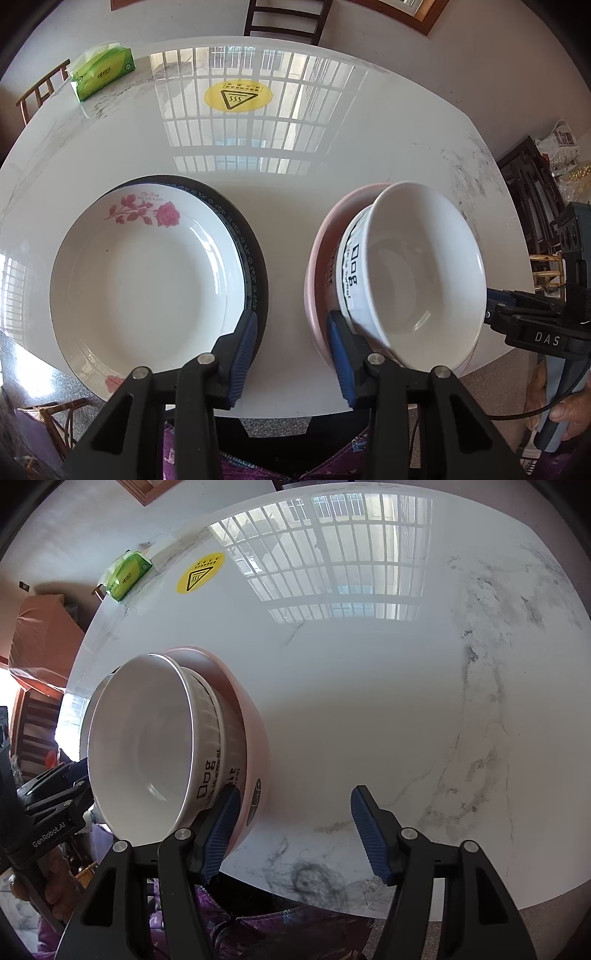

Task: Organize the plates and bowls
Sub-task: 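Move both grippers to the pink bowl rim and close on it, then lift the pink bowl with its nested bowls using both grippers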

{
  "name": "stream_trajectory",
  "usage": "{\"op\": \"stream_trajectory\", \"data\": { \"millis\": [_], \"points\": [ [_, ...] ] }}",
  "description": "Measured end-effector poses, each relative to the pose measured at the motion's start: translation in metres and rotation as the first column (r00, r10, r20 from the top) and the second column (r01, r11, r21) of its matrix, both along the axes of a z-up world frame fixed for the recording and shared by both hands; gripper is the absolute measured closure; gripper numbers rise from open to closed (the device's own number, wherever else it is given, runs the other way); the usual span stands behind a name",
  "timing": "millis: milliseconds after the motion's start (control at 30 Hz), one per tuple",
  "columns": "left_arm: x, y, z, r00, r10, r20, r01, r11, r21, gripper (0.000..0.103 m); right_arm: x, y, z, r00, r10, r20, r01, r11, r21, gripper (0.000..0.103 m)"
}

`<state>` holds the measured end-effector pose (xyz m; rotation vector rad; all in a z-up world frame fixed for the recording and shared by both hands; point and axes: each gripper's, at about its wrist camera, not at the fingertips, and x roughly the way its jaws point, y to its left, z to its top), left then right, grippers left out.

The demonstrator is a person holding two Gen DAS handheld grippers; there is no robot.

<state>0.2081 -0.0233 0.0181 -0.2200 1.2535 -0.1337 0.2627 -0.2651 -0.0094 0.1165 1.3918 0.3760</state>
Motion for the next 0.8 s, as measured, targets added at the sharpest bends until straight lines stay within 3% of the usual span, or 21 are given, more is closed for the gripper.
{"op": "stream_trajectory", "data": {
  "millis": [67,100,167,233,333,433,800],
  "points": [
    [-0.001,-0.004,0.002,1.000,-0.015,0.011,0.015,0.999,-0.036,0.089,0.000,0.000,0.000,1.000,0.004,-0.007,-0.004,1.000,0.022,0.055],
    [-0.002,-0.008,0.004,0.999,-0.021,0.025,0.021,0.999,-0.026,0.091,0.001,0.003,0.002,1.000,0.016,0.000,-0.016,1.000,0.024,0.058],
    [-0.004,-0.015,0.006,0.998,-0.013,0.054,0.011,1.000,0.023,0.093,-0.001,0.010,0.006,0.999,0.044,0.015,-0.044,0.999,0.031,0.074],
    [-0.002,-0.009,0.004,0.999,0.013,0.053,-0.012,1.000,-0.017,0.094,-0.002,0.020,0.010,0.995,0.092,0.025,-0.093,0.995,0.038,0.086],
    [-0.002,-0.002,0.003,0.998,0.032,0.051,-0.028,0.997,-0.068,0.094,-0.004,0.025,0.012,0.994,0.106,0.040,-0.107,0.994,0.009,0.085],
    [-0.005,-0.007,0.004,0.997,0.028,0.075,-0.026,0.999,-0.031,0.094,-0.003,0.025,0.012,0.992,0.113,0.056,-0.114,0.993,0.014,0.085],
    [-0.004,-0.003,0.002,0.996,0.030,0.083,-0.023,0.997,-0.073,0.094,-0.005,0.018,0.011,0.995,0.077,0.065,-0.081,0.995,0.054,0.085]
  ]
}}
